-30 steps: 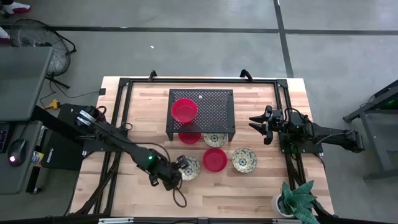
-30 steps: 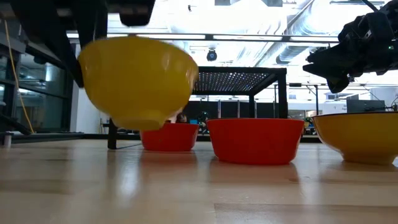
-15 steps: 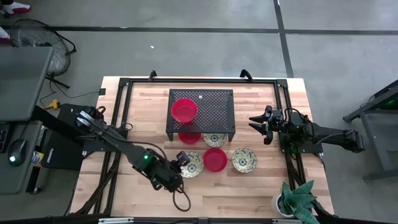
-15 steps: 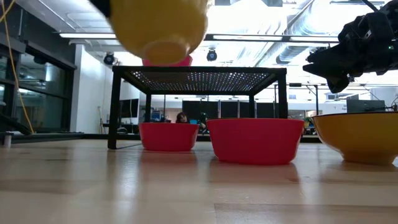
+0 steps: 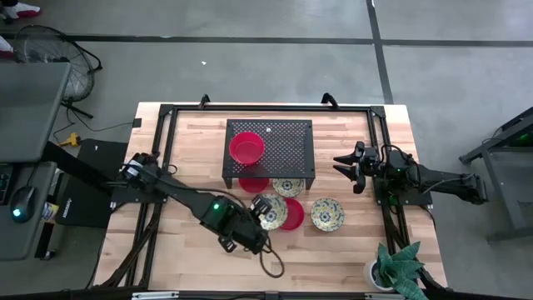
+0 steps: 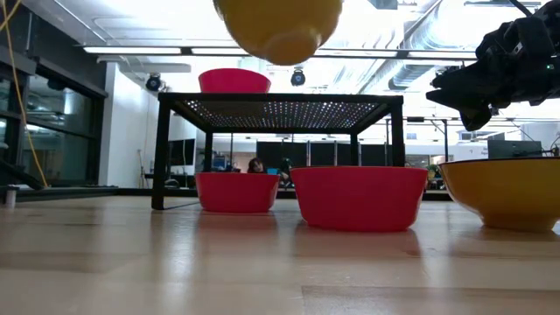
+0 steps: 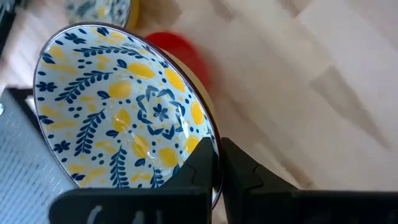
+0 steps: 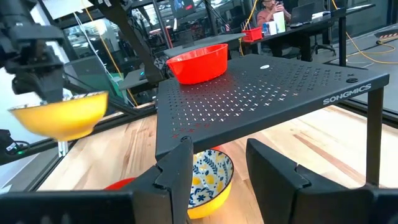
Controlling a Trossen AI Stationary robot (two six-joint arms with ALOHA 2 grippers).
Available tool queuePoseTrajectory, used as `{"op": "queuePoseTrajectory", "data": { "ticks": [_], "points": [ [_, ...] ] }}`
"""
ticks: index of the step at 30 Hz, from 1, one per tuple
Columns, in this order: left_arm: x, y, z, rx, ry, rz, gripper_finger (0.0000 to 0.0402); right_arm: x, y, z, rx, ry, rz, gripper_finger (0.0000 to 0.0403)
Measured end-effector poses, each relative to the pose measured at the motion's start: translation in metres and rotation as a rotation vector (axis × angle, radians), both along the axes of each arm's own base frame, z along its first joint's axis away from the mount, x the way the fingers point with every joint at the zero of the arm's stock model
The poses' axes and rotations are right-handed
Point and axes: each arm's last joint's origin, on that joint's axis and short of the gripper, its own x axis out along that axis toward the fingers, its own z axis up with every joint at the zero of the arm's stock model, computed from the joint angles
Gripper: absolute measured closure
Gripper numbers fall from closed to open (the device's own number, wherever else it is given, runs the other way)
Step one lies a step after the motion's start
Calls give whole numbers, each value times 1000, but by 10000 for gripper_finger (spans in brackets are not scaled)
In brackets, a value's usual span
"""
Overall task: Pick & Place Mini bowls
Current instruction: Put the bottom left white patterned bowl on the shelf
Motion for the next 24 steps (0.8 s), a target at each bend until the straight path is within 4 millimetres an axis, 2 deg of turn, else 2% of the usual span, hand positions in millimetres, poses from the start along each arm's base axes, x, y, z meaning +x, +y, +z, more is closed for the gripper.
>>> {"op": "queuePoseTrajectory", "data": {
  "ticks": [3,7,14,19,24],
  "points": [
    [10,6,7,18,-32,35,399,0,0,0,0,0,0,265],
    [20,17,3,40,7,70,399,0,0,0,0,0,0,265],
    [46,35,10,24,-45,132,399,0,0,0,0,0,0,265],
    [57,53,22,18,-71,184,399,0,0,0,0,0,0,265],
    [69,71,24,21,-67,233,399,0,0,0,0,0,0,265]
  ]
}}
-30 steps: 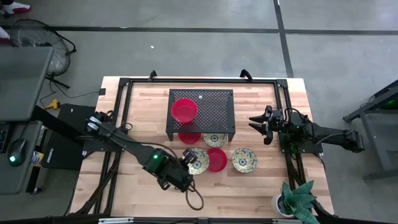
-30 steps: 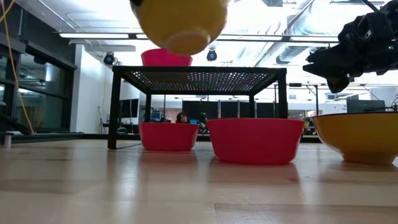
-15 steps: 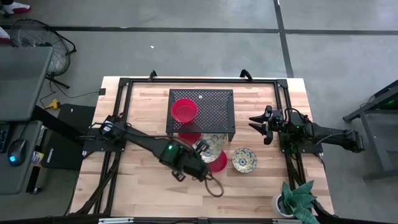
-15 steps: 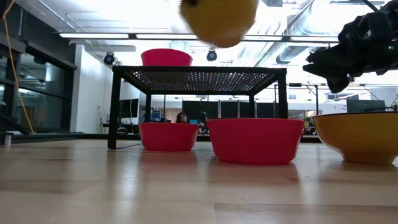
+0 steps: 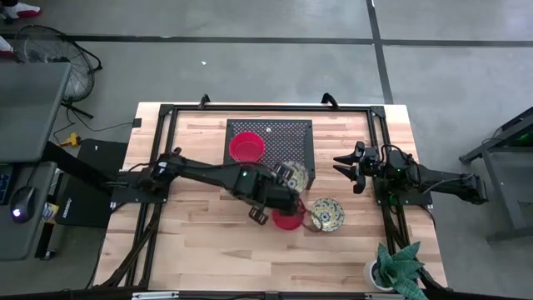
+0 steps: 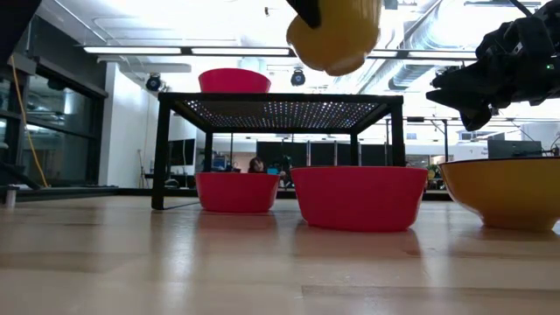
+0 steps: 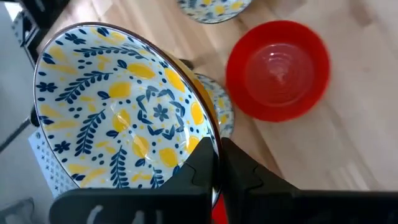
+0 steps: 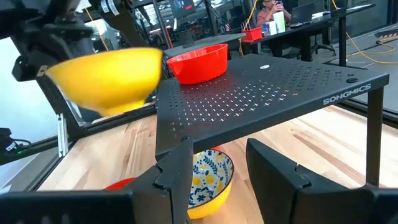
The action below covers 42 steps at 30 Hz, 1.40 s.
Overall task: Pick & Place Mini bowls
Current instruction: Put the bottom left white patterned bowl on the shelf
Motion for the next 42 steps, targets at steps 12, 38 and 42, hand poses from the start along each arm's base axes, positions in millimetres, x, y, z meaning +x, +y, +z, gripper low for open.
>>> {"op": "queuePoseTrajectory", "data": {
  "ticks": [12,38,42],
  "points": [
    [8,35,-2,-10,19,84,399,0,0,0,0,0,0,265],
    [21,77,-19,102,104,97,399,0,0,0,0,0,0,265],
    [20,78,-18,127,107,95,399,0,0,0,0,0,0,265]
  ]
}}
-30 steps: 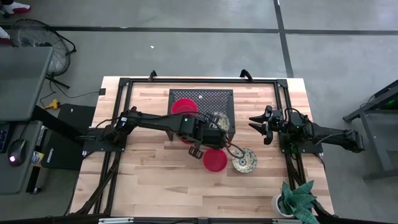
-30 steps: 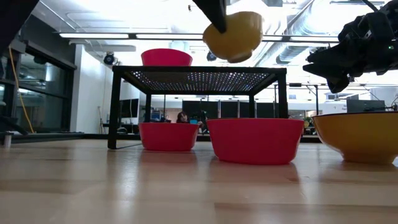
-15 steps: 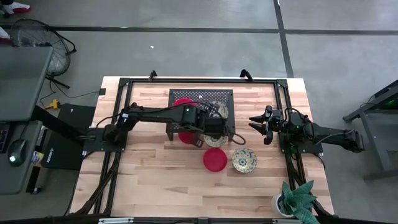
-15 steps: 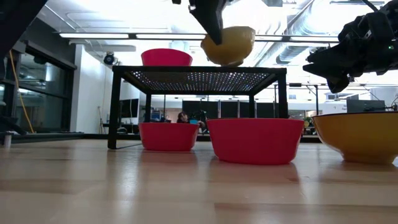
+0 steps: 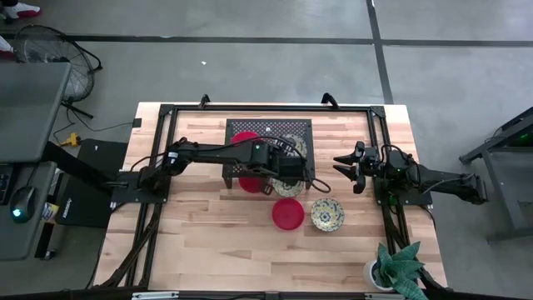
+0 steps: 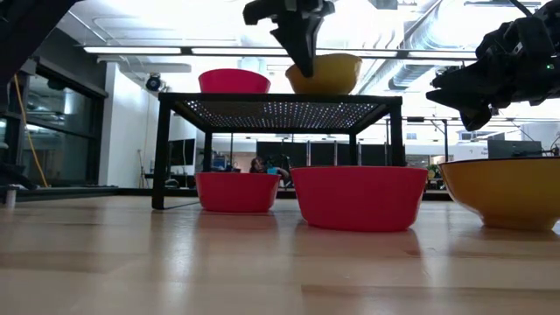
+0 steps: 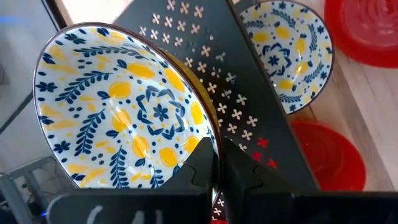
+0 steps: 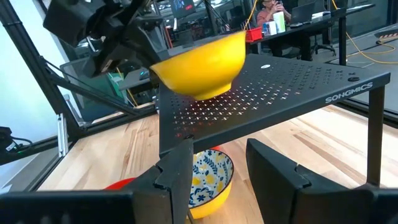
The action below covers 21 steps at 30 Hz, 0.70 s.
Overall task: Pick & Place Mini bowls
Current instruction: Put the bottom left white patterned bowl on the shelf
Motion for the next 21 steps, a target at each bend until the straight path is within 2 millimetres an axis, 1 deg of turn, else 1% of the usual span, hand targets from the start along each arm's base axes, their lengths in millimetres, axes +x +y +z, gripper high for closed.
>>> {"op": "queuePoseTrajectory", "data": {
  "ticks": [15,21],
  "points": [
    [-5,4,-1,42,55,18,393,0,0,0,0,0,0,265],
    [-6,4,-1,51,75,-6,392,0,0,0,0,0,0,265]
  ]
}}
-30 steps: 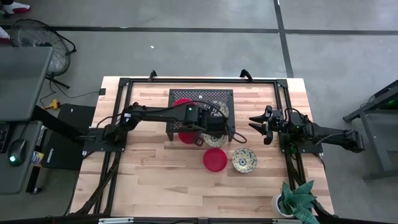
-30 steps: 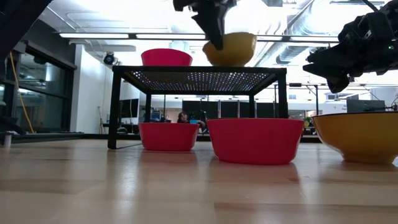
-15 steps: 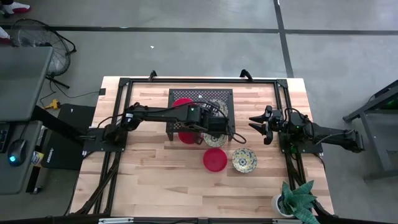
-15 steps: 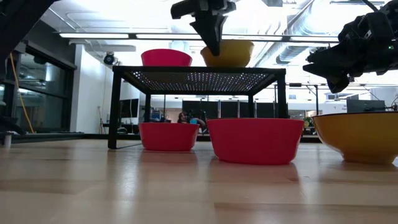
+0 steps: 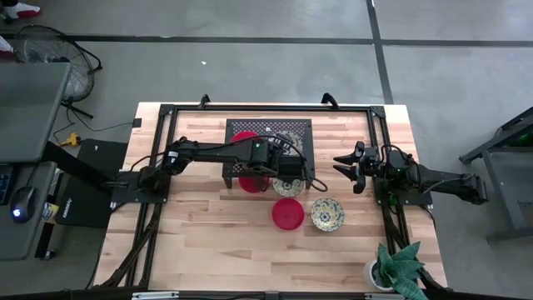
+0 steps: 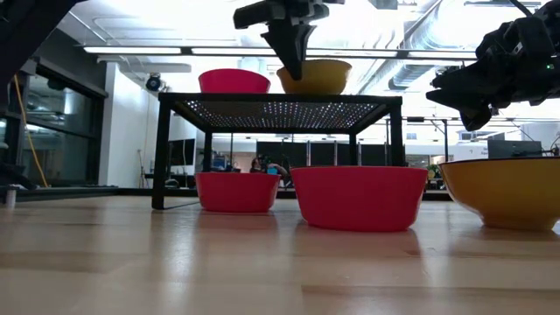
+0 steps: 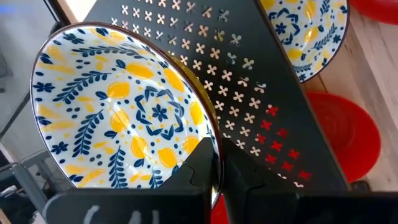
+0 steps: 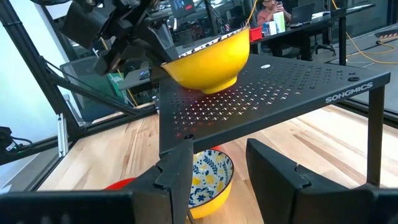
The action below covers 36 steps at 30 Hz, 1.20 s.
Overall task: Pick & Place Mini bowls
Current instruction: Put the bottom left white patterned bowl on the shelf
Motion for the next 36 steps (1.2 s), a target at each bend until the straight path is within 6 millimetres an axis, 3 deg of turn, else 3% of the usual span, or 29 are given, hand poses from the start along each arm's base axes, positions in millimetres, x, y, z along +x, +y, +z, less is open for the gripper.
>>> {"op": "queuePoseTrajectory", "data": {
  "ticks": [36],
  "points": [
    [0,-2,-1,-22,74,-145,389,0,0,0,0,0,0,265]
  ]
}}
